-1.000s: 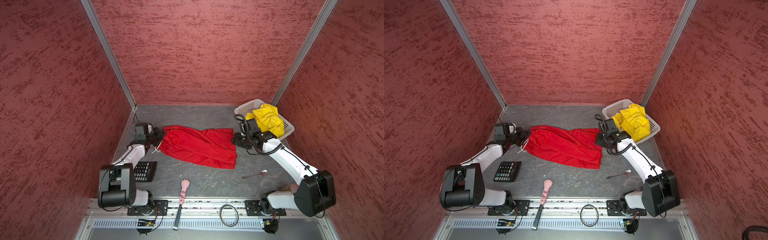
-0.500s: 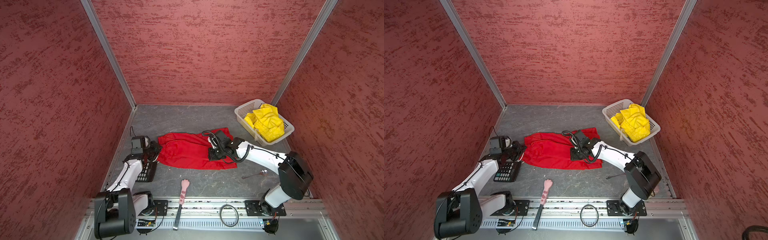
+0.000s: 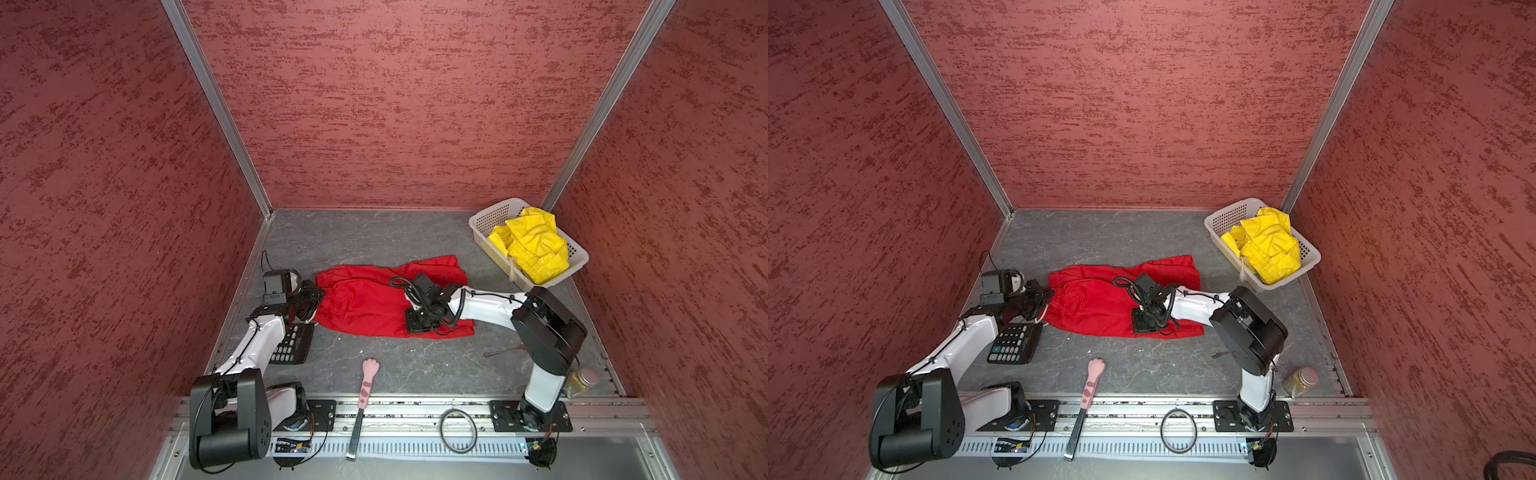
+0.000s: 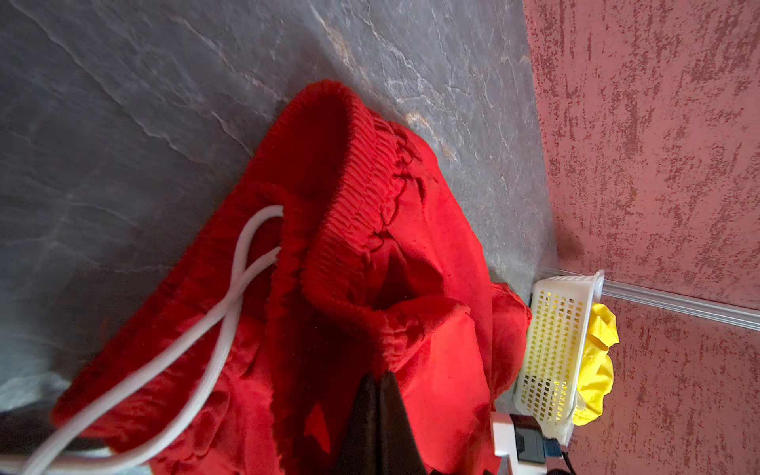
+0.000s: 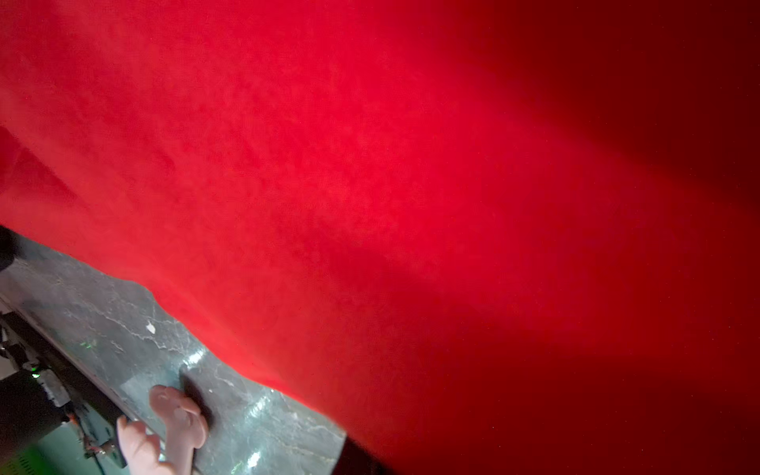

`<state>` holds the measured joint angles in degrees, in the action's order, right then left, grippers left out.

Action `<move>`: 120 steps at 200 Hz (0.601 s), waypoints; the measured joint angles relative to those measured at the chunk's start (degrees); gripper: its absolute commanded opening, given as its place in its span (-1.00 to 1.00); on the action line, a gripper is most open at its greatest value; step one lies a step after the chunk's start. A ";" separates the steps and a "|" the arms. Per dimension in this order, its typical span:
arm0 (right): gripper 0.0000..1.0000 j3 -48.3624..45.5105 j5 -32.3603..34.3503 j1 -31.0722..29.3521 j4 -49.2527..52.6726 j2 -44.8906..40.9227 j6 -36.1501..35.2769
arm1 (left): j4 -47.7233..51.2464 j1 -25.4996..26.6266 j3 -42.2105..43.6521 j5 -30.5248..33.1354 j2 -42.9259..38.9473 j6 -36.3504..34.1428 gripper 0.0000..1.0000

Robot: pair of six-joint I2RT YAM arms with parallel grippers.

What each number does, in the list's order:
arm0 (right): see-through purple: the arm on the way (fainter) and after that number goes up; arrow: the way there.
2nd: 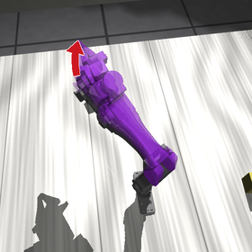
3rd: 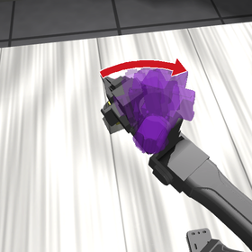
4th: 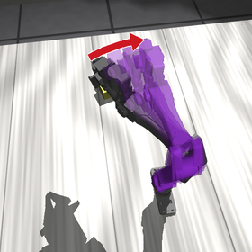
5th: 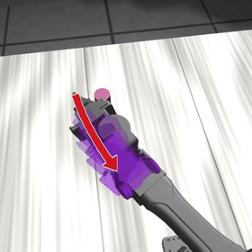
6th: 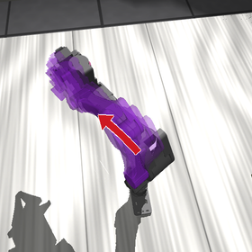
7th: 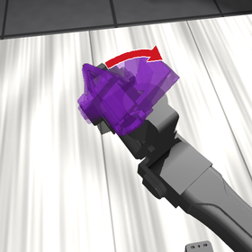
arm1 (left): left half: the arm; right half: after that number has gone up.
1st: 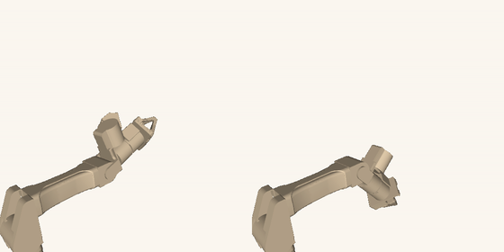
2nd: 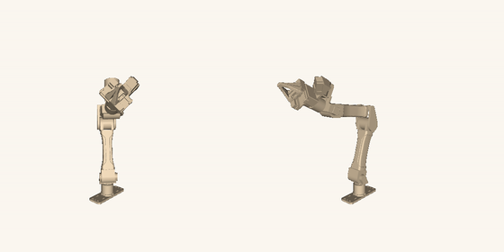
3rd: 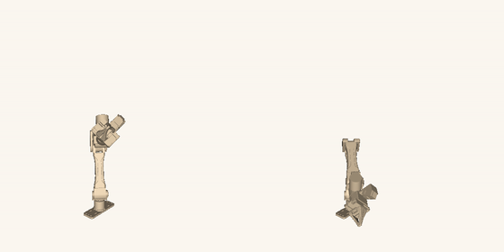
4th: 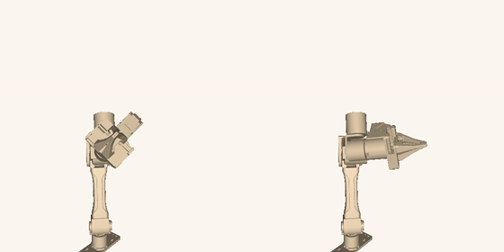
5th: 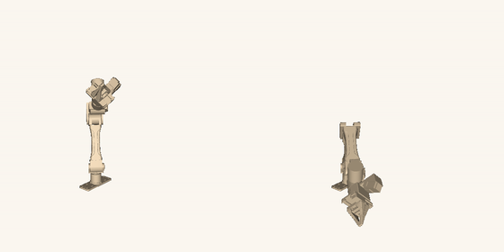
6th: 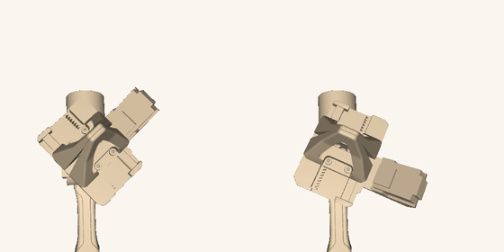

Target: Fold and stack the shorts

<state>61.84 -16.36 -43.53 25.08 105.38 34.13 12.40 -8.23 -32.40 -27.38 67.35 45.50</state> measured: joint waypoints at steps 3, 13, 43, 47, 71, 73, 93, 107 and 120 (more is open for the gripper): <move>-1.00 0.17 0.00 0.48 -0.39 0.20 0.11 | 0.02 -0.09 -0.17 -0.07 0.13 0.00 -1.00; -1.00 0.66 0.24 2.56 -1.64 0.87 0.22 | 0.00 -0.44 -0.94 -0.59 0.72 -0.15 -1.00; -1.00 3.78 2.25 9.68 -3.32 3.45 -0.81 | -0.61 -1.27 -3.17 -1.25 2.84 -0.83 -1.00; -1.00 4.07 2.58 10.32 -3.48 3.63 -1.11 | -0.68 -1.27 -3.23 -1.29 2.89 -0.92 -1.00; -1.00 3.98 3.41 12.13 -3.82 3.48 -2.49 | -0.46 -1.16 -2.95 -1.90 2.69 -2.12 -0.61; -1.00 3.96 3.41 12.11 -3.82 3.43 -2.58 | -0.42 -1.14 -2.82 -1.97 2.60 -2.25 -0.55; -0.92 2.86 3.23 11.47 -3.08 2.05 -3.54 | -0.02 -1.14 -0.57 -2.89 1.03 -2.93 0.03; -0.83 2.45 3.26 11.28 -1.64 0.44 -4.26 | 1.29 -1.14 0.55 -4.26 -0.52 -3.15 0.18; -0.72 2.45 3.37 10.97 -0.39 -1.73 -5.16 | 2.58 -1.14 0.46 -5.27 -2.05 -3.23 0.24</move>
<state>64.29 -12.99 -32.56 24.69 103.66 28.97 14.98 -9.37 -31.94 -32.64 65.30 42.26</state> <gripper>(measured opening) 0.095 0.595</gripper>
